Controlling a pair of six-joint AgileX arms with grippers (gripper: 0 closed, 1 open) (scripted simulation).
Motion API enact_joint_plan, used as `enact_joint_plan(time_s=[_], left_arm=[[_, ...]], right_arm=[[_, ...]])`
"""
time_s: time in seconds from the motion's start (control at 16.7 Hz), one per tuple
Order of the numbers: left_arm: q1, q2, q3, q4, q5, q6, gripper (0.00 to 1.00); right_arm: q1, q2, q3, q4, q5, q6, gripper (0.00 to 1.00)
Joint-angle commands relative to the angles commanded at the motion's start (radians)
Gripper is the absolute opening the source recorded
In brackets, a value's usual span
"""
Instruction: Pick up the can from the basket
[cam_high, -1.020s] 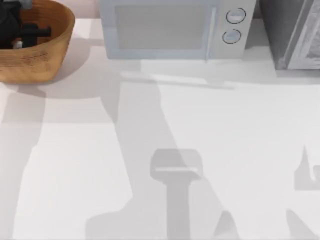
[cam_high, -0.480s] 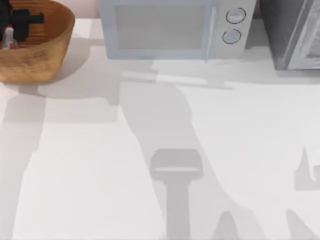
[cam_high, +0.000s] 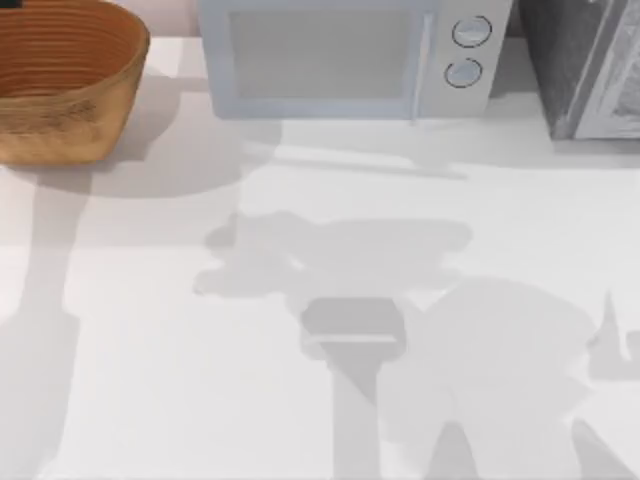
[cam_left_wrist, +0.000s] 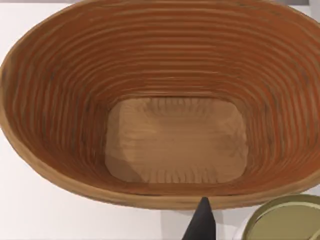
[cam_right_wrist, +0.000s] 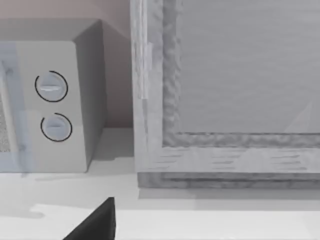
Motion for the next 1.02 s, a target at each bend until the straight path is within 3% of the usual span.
enact_joint_plan(time_s=[0.6,0.78,1.02], left_arm=[[-0.031,-1.192,-1.068,0.443,-0.037,-0.031,0.0],[-0.036,-1.399,-1.271,0.536,-0.045,-0.039,0.0],[-0.04,-1.525,-1.393,0.602,-0.051,-0.044,0.0]], right_arm=[[0.0,0.0,0.0,0.0,0.0,0.0,1.0],[0.0,0.0,0.0,0.0,0.0,0.0,1.0],[0.0,0.0,0.0,0.0,0.0,0.0,1.0]])
